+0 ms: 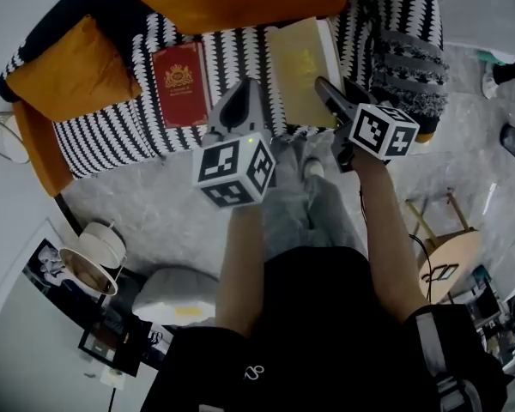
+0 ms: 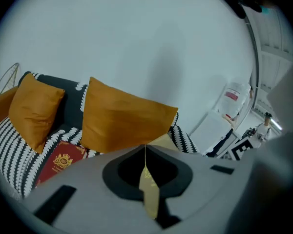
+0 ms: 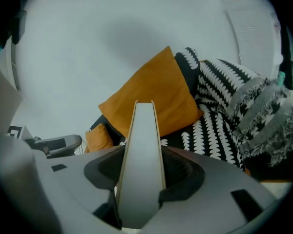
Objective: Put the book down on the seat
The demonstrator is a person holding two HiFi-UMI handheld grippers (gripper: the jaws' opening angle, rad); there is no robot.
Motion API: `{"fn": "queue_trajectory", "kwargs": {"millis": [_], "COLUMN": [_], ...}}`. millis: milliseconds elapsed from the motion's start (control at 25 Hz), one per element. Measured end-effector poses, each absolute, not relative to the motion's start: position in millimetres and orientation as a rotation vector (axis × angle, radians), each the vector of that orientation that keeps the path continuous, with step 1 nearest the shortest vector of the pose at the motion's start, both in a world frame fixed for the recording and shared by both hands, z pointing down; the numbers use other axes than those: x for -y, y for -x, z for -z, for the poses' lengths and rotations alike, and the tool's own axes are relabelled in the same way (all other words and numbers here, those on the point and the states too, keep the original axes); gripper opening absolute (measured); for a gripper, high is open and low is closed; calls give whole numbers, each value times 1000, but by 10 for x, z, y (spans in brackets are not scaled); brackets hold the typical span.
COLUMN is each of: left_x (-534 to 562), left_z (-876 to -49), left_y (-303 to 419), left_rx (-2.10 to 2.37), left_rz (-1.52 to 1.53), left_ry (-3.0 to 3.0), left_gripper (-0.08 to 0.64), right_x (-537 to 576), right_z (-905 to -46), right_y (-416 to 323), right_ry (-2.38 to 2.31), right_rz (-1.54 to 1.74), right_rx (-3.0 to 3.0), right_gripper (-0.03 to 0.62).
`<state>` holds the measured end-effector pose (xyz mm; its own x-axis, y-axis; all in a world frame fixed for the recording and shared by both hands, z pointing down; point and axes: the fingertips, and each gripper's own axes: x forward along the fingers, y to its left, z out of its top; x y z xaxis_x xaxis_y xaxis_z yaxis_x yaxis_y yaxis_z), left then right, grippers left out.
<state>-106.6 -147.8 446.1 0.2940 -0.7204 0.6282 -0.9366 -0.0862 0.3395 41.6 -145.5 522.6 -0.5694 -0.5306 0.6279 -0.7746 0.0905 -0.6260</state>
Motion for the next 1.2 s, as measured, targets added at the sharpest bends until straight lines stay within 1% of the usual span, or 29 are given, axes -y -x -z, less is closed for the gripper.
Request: {"fn": "queue_trajectory", "kwargs": {"millis": [200, 360, 680, 880, 1200], "left_x": [1589, 1736, 1805, 1815, 1851], "left_z": [-4941, -5239, -5710, -5916, -5988], "left_y": [1176, 1168, 1127, 1103, 1101], "left_rx": [1430, 1389, 1319, 1283, 1265], "left_rz": [-425, -440, -492, -510, -561], "left_ry": [-1818, -1816, -1817, -1834, -1877], "left_gripper": [14, 14, 14, 14, 14], "right_x": [1559, 1689, 1681, 1634, 1567], "right_z": [-5785, -6074, -6602, -6865, -7013], "right_y": [-364, -329, -271, -280, -391], "right_ry": [-1275, -1265, -1273, -1268, -1301], "right_rz": [-1531, -1543, -1677, -1733, -1734], "right_rx": [2053, 2037, 2014, 2031, 2130], "right_gripper": [225, 225, 225, 225, 229]}}
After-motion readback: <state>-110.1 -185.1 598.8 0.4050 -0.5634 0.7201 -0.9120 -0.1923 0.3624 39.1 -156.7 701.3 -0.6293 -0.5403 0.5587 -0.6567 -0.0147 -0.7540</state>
